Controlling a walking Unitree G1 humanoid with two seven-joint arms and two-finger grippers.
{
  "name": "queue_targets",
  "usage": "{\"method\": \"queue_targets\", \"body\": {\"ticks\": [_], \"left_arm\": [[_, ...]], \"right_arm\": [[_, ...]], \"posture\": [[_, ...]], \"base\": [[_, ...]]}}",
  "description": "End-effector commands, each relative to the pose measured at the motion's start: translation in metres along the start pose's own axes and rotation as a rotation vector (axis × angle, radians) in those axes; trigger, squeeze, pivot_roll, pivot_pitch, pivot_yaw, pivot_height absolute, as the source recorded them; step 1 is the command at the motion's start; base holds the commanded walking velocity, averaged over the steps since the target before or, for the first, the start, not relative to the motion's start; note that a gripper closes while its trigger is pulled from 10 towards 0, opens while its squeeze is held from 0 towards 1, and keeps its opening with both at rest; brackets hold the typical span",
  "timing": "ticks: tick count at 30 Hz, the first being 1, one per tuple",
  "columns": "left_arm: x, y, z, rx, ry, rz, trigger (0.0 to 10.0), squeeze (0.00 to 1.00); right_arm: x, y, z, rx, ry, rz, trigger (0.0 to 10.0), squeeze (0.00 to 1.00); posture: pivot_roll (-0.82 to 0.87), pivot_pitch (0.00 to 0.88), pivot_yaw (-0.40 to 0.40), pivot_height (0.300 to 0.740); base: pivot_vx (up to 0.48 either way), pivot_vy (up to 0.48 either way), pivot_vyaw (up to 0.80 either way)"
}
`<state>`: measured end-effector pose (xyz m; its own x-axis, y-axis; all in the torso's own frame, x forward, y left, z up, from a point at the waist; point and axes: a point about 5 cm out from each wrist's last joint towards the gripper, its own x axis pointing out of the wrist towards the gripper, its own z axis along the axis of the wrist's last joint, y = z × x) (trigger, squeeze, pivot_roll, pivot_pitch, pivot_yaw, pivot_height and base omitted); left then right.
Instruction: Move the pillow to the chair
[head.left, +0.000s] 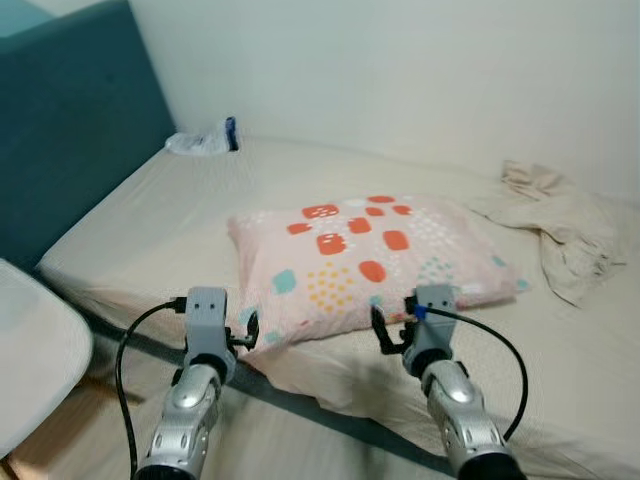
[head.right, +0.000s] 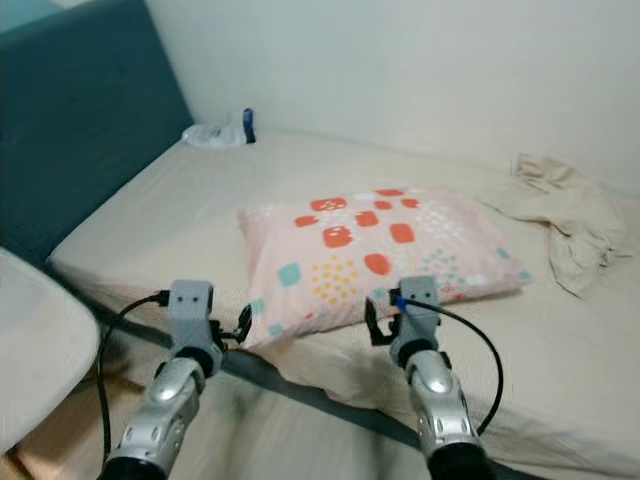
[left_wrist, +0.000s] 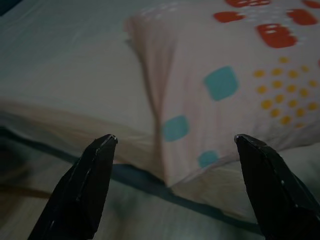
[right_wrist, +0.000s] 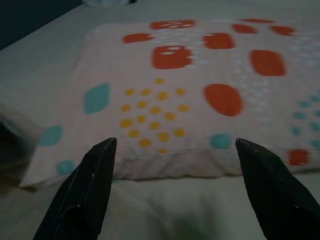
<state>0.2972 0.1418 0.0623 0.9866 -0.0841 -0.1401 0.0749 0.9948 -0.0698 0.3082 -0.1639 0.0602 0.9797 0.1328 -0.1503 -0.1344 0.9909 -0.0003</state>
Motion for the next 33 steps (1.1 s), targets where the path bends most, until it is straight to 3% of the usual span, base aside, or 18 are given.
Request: {"method": "queue_targets", "body": {"ticks": [1,4,12,29,33], "left_arm": [[-0.0023,0.003,-0.006,0.007,0.03,0.009,10.0,0.0],[-0.0023,-0.0013,-0.0077,0.016,0.043,-0.023,10.0,0.0],[-0.0022,-0.002,-0.0075,0.012,0.043,-0.023,10.0,0.0],[-0.0005,-0.0001,-0.0054,0.011,0.039,-0.02,10.0,0.0],[-0.0012,-0.0018,-0.0057,0.024,0.046,-0.03,10.0,0.0]], "right_arm": [[-0.0026,-0.0004,-0.0067,-0.003,0.031,-0.01,10.0,0.0],[-0.0013,-0.0092,-0.0119,0.003,0.071,-0.086,10.0,0.0],[-0.0014,-0.0092,-0.0134,0.013,0.077,-0.09,10.0,0.0],[0.0001,-0.004,-0.0142,0.019,0.084,-0.091,10.0,0.0],[-0.0001,-0.0036,-0.0141,0.021,0.083,-0.09,10.0,0.0]], "posture": [[-0.06,0.128,0.033,0.74],[-0.06,0.122,0.033,0.74],[-0.06,0.12,0.034,0.74],[-0.05,0.13,0.043,0.74],[-0.05,0.137,0.042,0.74]], "base": [[0.0,0.0,0.7],[0.0,-0.407,0.0],[0.0,-0.412,0.0],[0.0,0.0,0.0],[0.0,-0.48,0.0]]}}
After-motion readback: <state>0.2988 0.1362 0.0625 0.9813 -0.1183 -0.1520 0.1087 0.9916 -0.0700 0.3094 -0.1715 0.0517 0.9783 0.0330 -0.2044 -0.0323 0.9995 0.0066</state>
